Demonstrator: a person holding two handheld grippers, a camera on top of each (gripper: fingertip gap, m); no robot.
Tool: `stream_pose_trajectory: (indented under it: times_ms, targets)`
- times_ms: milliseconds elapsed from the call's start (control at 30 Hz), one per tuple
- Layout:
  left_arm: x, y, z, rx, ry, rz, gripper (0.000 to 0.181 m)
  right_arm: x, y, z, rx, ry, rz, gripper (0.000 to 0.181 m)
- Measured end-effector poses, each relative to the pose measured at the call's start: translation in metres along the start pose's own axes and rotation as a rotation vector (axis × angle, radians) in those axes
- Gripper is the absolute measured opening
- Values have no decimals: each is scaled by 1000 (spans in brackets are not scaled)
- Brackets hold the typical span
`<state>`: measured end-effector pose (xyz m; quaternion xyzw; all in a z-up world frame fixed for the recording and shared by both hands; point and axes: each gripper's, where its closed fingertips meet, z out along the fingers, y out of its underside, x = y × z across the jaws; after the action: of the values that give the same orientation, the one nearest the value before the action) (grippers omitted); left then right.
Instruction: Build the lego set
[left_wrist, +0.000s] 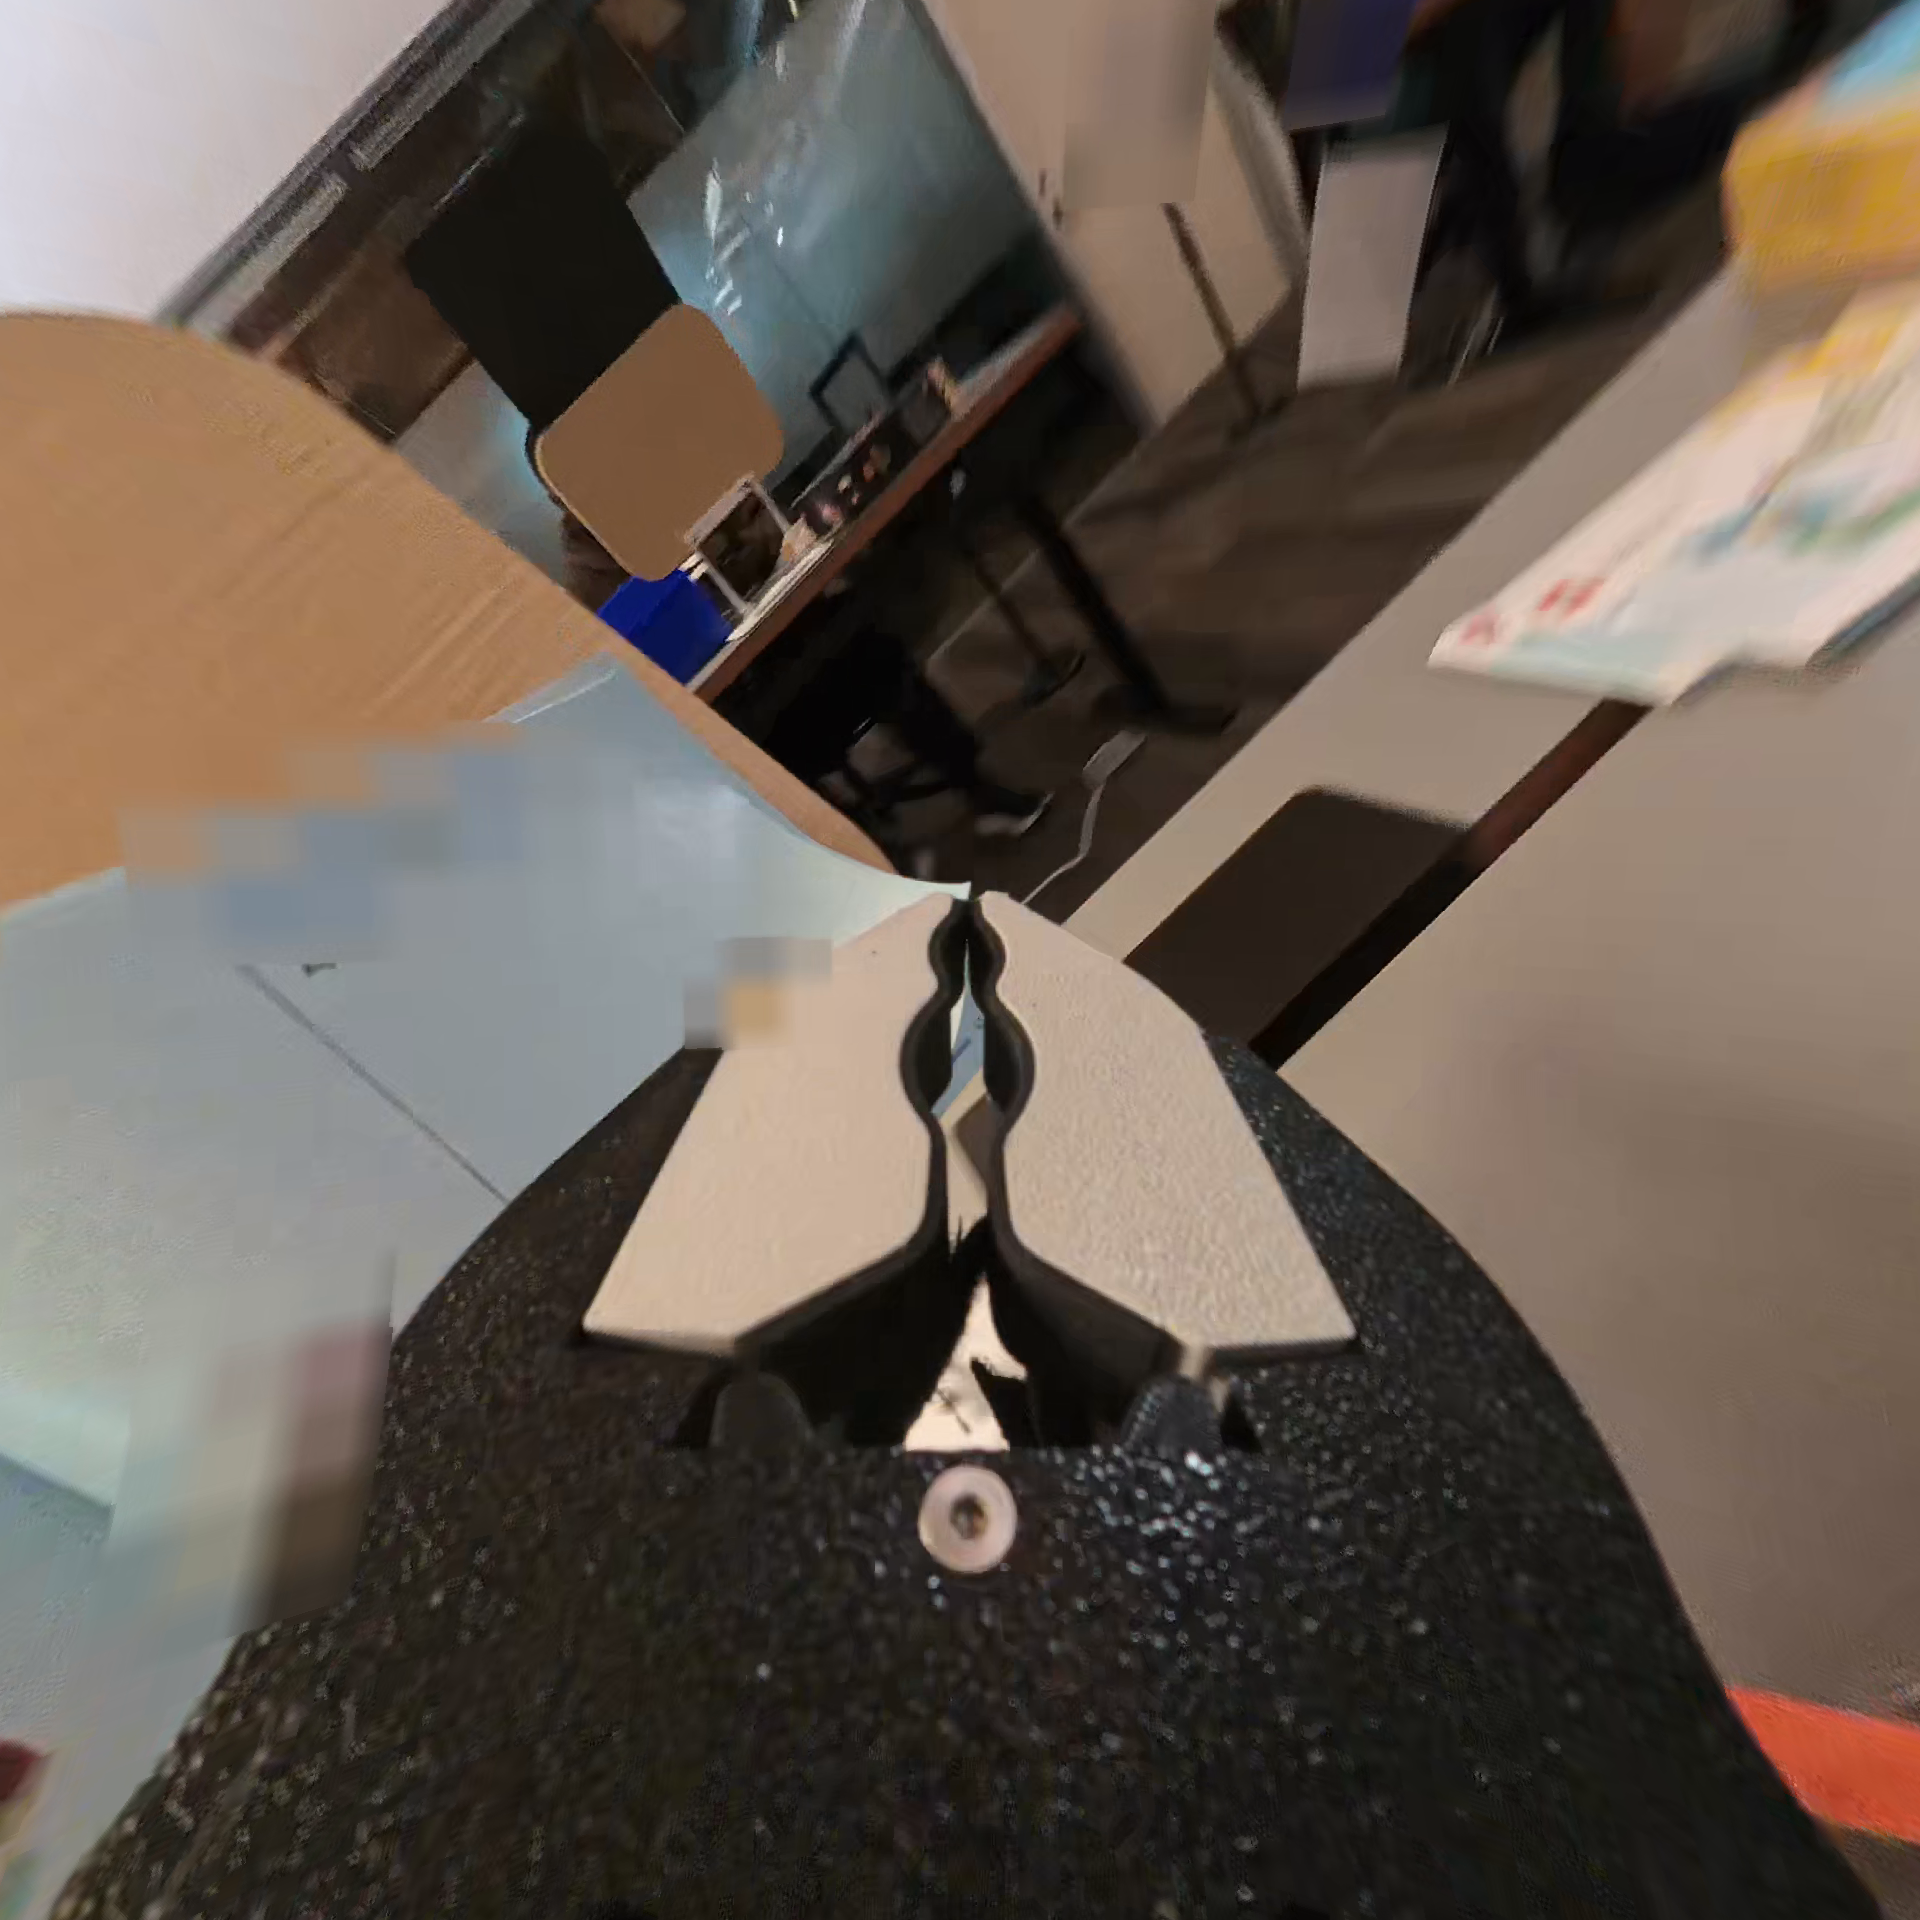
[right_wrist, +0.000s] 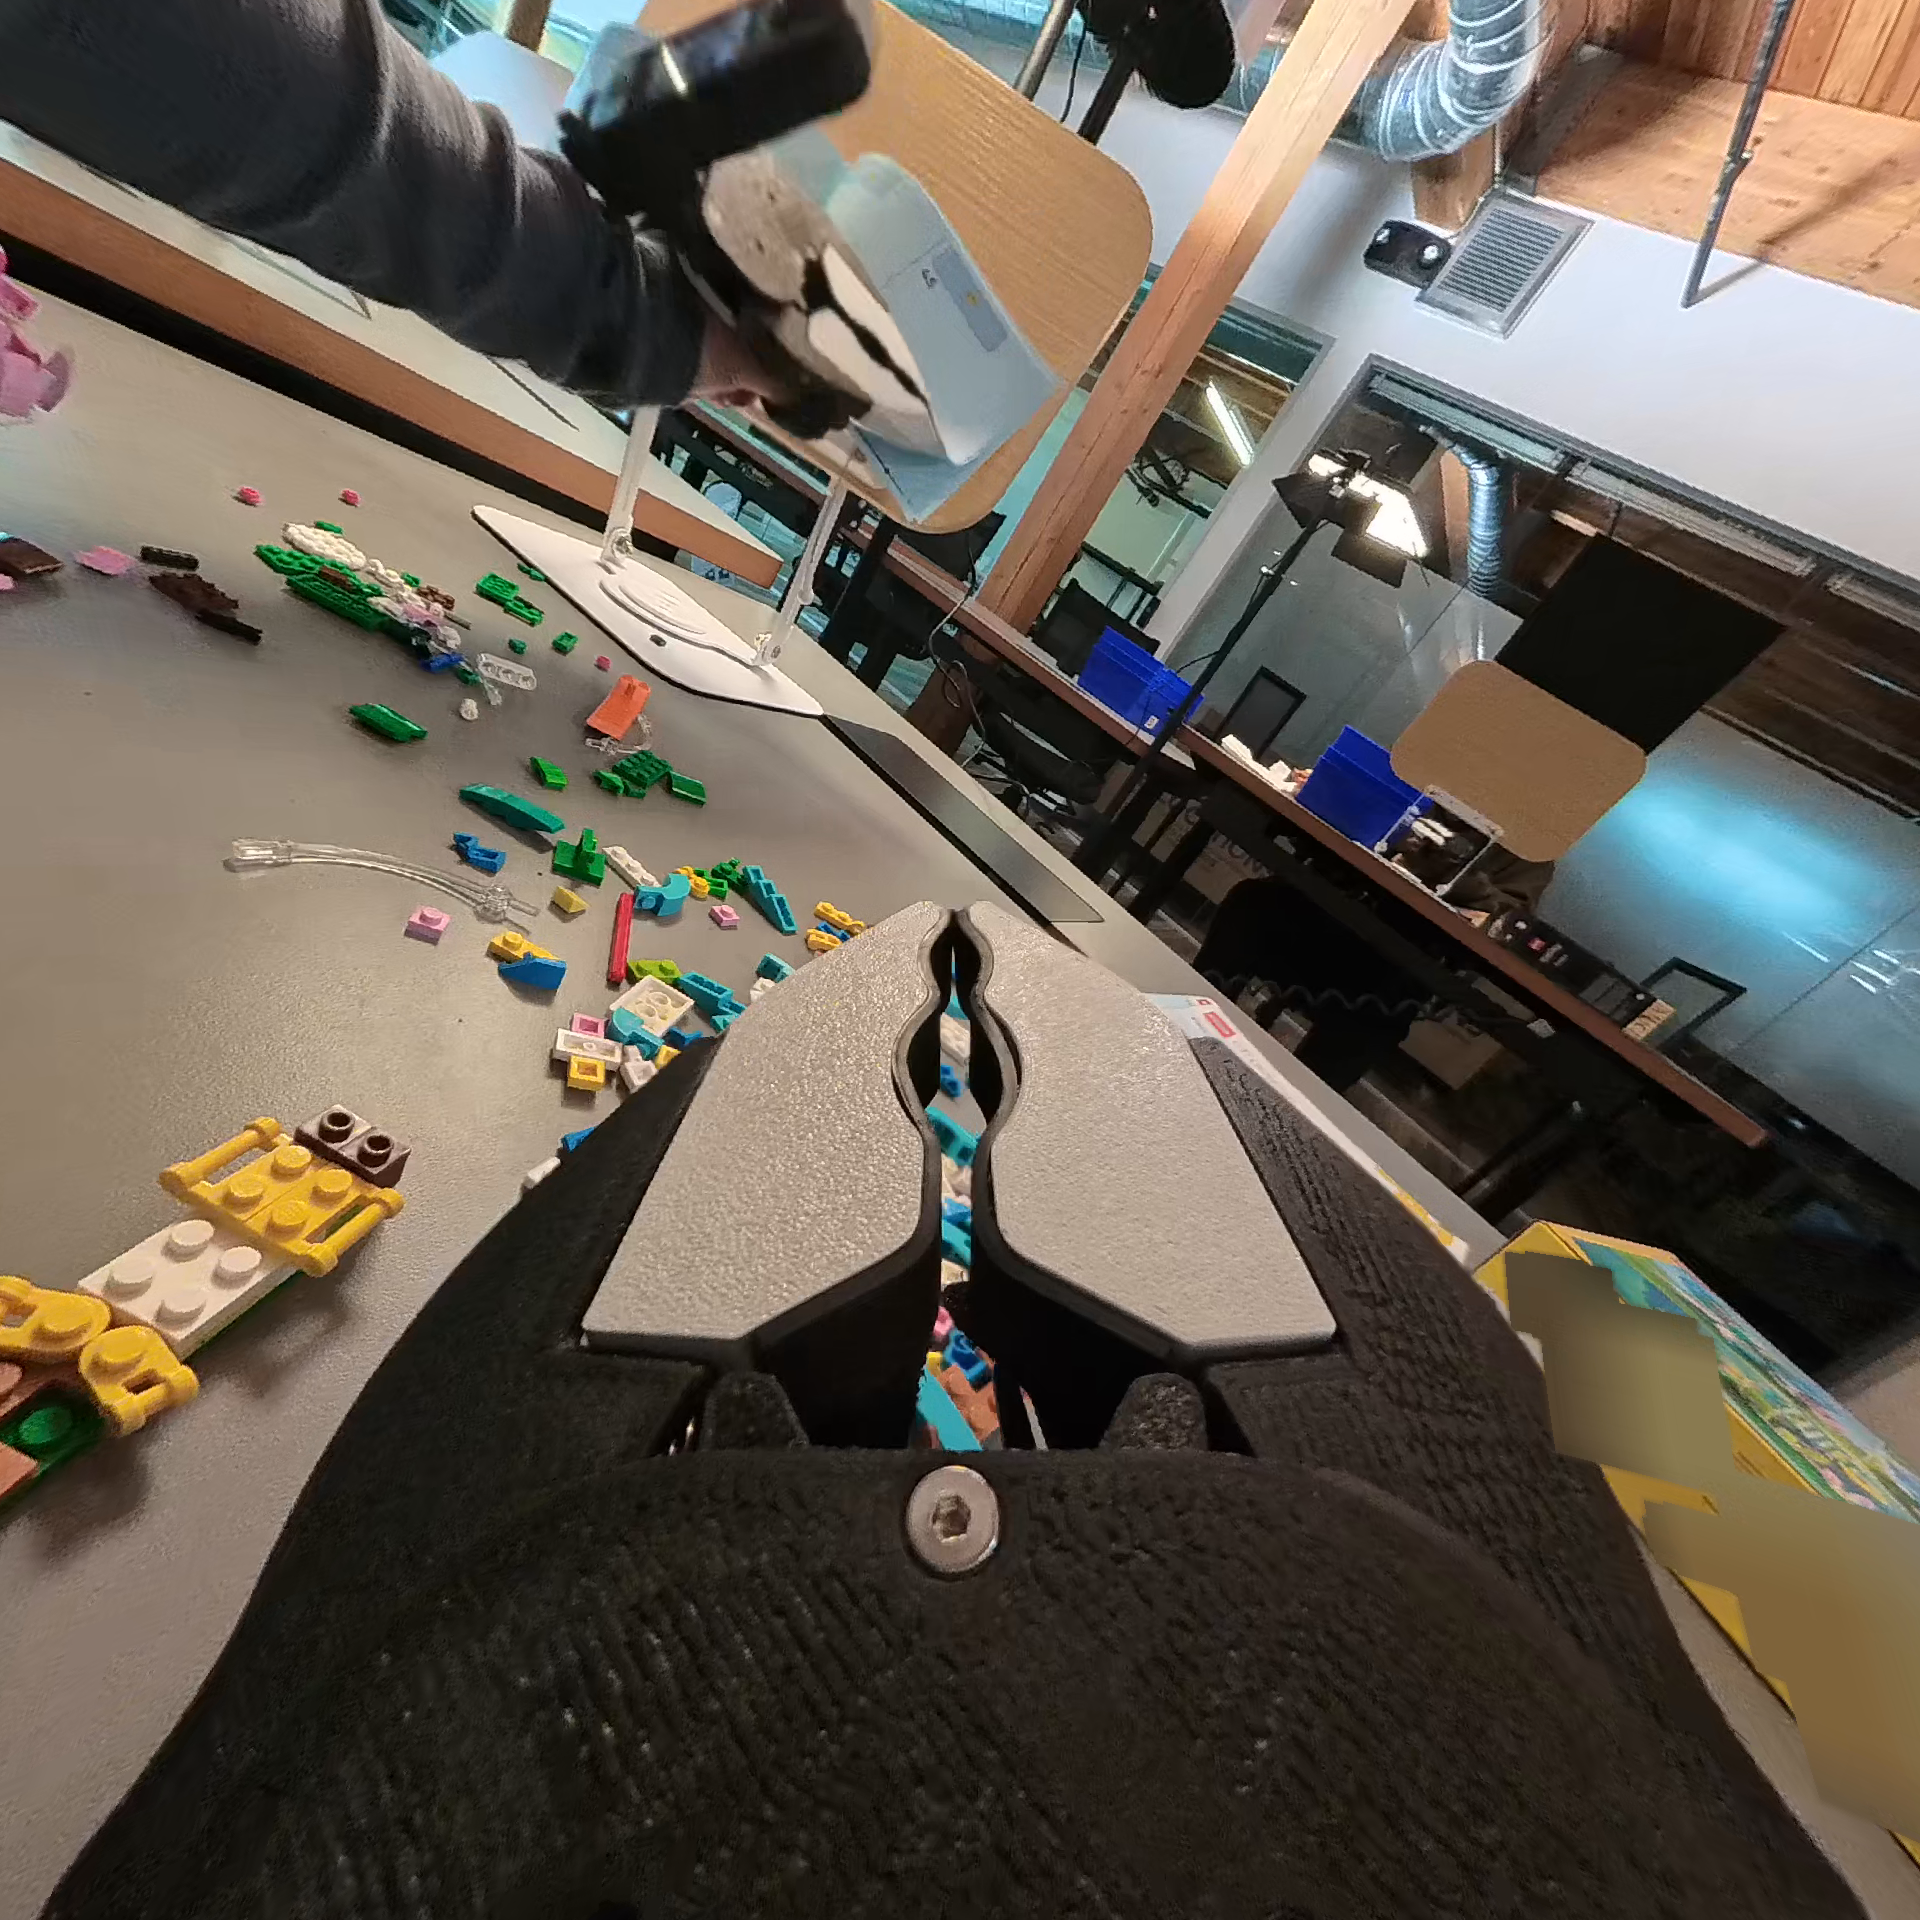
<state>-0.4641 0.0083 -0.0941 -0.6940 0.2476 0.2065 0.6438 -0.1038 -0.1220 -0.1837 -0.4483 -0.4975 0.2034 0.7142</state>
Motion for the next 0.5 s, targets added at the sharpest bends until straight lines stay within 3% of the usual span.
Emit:
stream_pose_trajectory:
  times_ms: [133,167,233,367,500]
  targets:
    - [-5,-26,-29,261,102,-448,0,8,-16,0,21,57,39,0]
    - [-6,-26,-35,288,108,-486,0,9,-28,6,24,54,95,0]
    - [-8,-23,-46,314,115,-521,0,-3,-58,31,38,-90,197,0]
    - [-20,-29,-67,433,130,-653,0,-11,-101,120,16,-302,356,0]
    - [-27,-35,-80,498,149,-711,0,-20,-109,232,-9,-372,551,0]
